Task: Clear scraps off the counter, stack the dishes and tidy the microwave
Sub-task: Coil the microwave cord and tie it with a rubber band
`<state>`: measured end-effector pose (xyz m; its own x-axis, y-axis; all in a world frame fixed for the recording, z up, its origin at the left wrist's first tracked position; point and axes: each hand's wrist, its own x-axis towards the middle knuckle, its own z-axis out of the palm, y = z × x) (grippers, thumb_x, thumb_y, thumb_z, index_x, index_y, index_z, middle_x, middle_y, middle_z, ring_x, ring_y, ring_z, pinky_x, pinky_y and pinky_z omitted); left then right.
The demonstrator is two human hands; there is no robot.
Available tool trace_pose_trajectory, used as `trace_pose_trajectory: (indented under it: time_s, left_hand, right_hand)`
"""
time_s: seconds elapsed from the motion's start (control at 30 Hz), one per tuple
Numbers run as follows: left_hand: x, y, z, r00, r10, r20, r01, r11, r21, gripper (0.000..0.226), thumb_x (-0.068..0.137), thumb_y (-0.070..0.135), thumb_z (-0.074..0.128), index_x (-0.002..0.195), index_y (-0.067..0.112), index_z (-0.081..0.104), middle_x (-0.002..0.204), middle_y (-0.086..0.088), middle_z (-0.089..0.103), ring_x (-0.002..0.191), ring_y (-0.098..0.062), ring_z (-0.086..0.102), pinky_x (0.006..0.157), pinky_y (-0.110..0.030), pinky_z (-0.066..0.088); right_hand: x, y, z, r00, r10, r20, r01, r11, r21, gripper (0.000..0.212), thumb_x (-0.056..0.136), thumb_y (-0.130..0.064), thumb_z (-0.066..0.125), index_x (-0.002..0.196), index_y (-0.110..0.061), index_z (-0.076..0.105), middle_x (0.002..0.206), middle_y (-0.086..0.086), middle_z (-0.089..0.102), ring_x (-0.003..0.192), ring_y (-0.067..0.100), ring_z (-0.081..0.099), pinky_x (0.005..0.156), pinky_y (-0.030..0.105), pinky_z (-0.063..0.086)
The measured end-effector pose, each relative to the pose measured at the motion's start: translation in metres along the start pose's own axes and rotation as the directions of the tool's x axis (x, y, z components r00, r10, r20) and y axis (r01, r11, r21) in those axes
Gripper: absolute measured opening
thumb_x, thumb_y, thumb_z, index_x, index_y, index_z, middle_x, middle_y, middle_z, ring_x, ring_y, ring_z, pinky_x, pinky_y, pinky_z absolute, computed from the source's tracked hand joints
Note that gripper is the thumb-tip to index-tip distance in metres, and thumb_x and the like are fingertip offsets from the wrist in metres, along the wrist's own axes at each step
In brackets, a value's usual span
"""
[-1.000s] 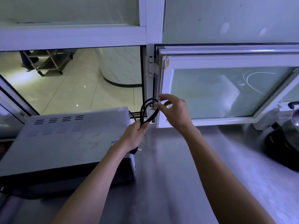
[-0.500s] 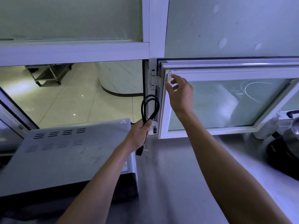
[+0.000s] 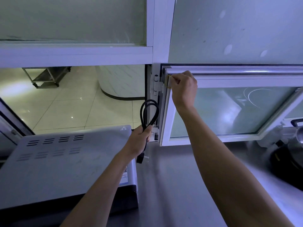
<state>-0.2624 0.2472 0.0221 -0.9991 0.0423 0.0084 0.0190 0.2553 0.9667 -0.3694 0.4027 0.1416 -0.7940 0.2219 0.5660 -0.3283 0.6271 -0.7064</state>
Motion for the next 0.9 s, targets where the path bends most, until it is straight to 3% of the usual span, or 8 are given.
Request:
trace_pose_trajectory:
  time_s: [0.13,0.3,0.4,0.5,0.63,0.9]
  left_hand:
    - [-0.004,0.001,0.0,1.0,-0.001,0.006,0.001,1.0,0.008,0.041,0.107,0.029,0.04,0.071,0.009,0.042,0.065,-0.009,0.045,0.065,-0.02,0.038,0.068,-0.033,0.034]
    - [-0.009,0.001,0.0,0.999,0.025,0.02,-0.025,0.999,0.029,0.043,0.108,0.03,0.038,0.07,0.01,0.042,0.066,-0.01,0.044,0.064,-0.018,0.037,0.067,-0.032,0.032]
    - [-0.012,-0.003,0.0,1.0,0.015,0.009,-0.016,0.999,0.038,0.045,0.107,0.033,0.039,0.068,0.01,0.043,0.065,-0.007,0.044,0.064,-0.017,0.039,0.067,-0.032,0.033]
    - [-0.014,-0.011,0.002,1.0,-0.015,-0.004,0.016,0.999,0.049,0.048,0.107,0.035,0.04,0.069,0.006,0.046,0.067,-0.006,0.047,0.066,-0.018,0.041,0.069,-0.032,0.035]
    - [-0.022,-0.023,0.009,1.0,-0.015,0.001,0.015,0.997,0.071,0.047,0.107,0.036,0.042,0.071,0.005,0.047,0.068,-0.008,0.047,0.06,-0.016,0.039,0.064,-0.033,0.033]
    - [-0.032,-0.036,0.028,0.997,-0.027,0.07,0.017,0.99,0.14,0.038,0.105,0.041,0.043,0.076,0.016,0.043,0.068,-0.004,0.042,0.06,-0.014,0.036,0.064,-0.035,0.03]
  right_hand:
    - [0.002,-0.002,-0.002,1.0,-0.024,0.011,0.024,0.999,-0.032,0.021,0.085,-0.008,0.054,0.071,-0.005,0.069,0.085,0.01,0.059,0.074,0.03,0.053,0.066,0.041,0.043]
    - [-0.002,-0.004,-0.007,0.999,-0.029,0.038,0.029,1.0,0.008,0.019,0.093,-0.017,0.055,0.085,-0.006,0.068,0.095,0.005,0.061,0.091,0.026,0.055,0.073,0.038,0.045]
    - [-0.019,0.001,-0.014,0.996,0.029,0.08,-0.037,0.995,0.095,0.017,0.095,-0.023,0.058,0.083,-0.013,0.065,0.086,-0.001,0.064,0.087,0.018,0.059,0.074,0.029,0.046]
    - [-0.048,0.016,-0.025,0.977,0.153,0.145,-0.179,0.967,0.184,0.016,0.094,-0.027,0.062,0.078,-0.024,0.063,0.074,-0.012,0.065,0.068,0.0,0.058,0.061,0.009,0.042]
    - [-0.091,0.046,-0.038,0.921,0.349,0.171,-0.387,0.866,0.317,0.015,0.091,-0.024,0.065,0.08,-0.016,0.07,0.074,-0.006,0.072,0.063,0.001,0.059,0.06,0.013,0.043]
    - [-0.147,0.081,-0.06,0.716,0.613,0.334,-0.689,0.542,0.481,0.012,0.089,-0.027,0.069,0.083,-0.017,0.069,0.083,-0.003,0.075,0.075,0.007,0.064,0.072,0.027,0.043]
